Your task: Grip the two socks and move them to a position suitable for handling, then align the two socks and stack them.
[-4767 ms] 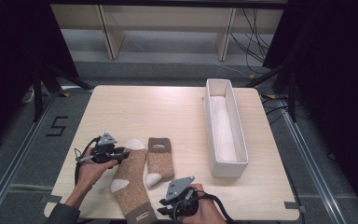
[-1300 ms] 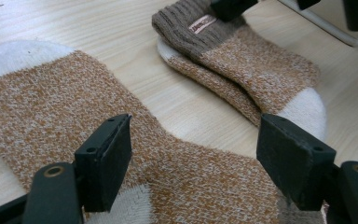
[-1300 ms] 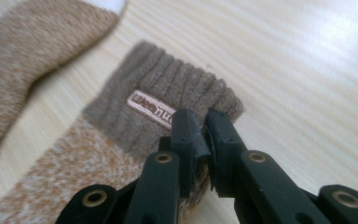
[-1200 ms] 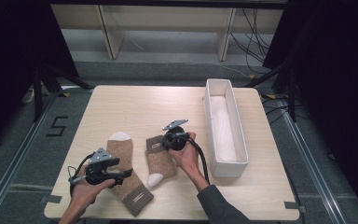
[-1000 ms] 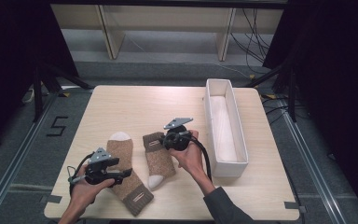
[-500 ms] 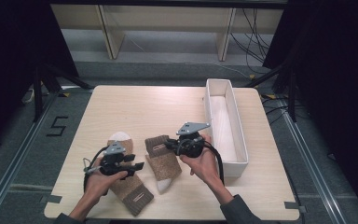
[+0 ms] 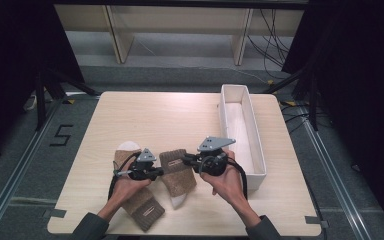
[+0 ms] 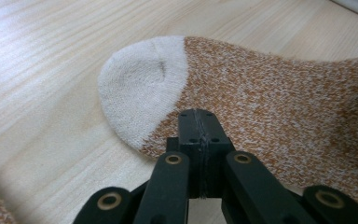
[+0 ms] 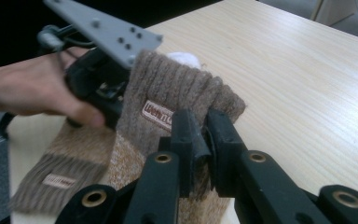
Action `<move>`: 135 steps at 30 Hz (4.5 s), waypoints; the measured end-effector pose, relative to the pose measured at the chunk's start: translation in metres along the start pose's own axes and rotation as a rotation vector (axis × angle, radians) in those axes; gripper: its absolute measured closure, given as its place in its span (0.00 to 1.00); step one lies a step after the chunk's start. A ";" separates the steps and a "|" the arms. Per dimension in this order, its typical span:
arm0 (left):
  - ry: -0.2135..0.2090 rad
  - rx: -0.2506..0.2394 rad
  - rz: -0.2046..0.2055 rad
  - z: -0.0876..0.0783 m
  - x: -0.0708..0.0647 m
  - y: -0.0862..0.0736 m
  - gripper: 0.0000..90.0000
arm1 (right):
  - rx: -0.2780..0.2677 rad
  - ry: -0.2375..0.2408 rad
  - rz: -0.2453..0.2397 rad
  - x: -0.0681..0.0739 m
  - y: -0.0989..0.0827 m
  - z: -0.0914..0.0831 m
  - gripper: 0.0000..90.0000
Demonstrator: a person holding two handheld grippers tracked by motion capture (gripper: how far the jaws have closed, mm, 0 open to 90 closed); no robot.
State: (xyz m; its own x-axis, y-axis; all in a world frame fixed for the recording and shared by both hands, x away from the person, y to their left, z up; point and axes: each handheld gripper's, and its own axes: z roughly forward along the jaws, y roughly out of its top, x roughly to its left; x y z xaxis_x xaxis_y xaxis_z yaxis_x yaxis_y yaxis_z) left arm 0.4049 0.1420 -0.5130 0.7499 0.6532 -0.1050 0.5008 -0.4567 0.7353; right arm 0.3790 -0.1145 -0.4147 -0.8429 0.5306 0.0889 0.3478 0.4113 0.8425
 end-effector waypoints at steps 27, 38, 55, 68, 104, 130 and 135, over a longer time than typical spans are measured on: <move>0.074 0.029 0.005 -0.005 0.007 0.001 0.99 | 0.186 -0.001 0.083 0.024 -0.124 -0.086 0.96; 0.077 0.033 0.012 -0.005 0.006 0.001 0.99 | 0.232 -0.053 0.115 0.021 -0.133 -0.098 0.96; 0.107 -0.033 -0.097 -0.034 0.024 0.007 0.59 | 0.240 -0.059 0.104 0.020 -0.131 -0.091 0.87; 0.090 0.057 -0.146 -0.028 0.019 0.014 0.51 | 0.250 -0.057 0.118 0.022 -0.131 -0.087 0.80; 0.075 0.103 -0.175 -0.006 0.031 0.017 0.53 | 0.263 -0.075 0.169 0.017 -0.133 -0.071 0.56; 0.090 0.094 -0.017 -0.005 0.019 0.017 0.92 | 0.334 0.011 0.163 0.020 -0.134 -0.050 0.83; 0.086 0.051 -0.003 -0.014 0.017 0.023 0.92 | 0.328 0.015 0.153 0.022 -0.129 -0.054 0.87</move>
State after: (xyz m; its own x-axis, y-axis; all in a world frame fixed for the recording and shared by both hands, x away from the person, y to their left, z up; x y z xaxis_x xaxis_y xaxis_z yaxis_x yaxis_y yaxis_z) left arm 0.4230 0.1516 -0.4886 0.7098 0.7028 -0.0474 0.5257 -0.4837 0.6997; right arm 0.2931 -0.1955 -0.4928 -0.7762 0.5942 0.2108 0.5815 0.5455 0.6036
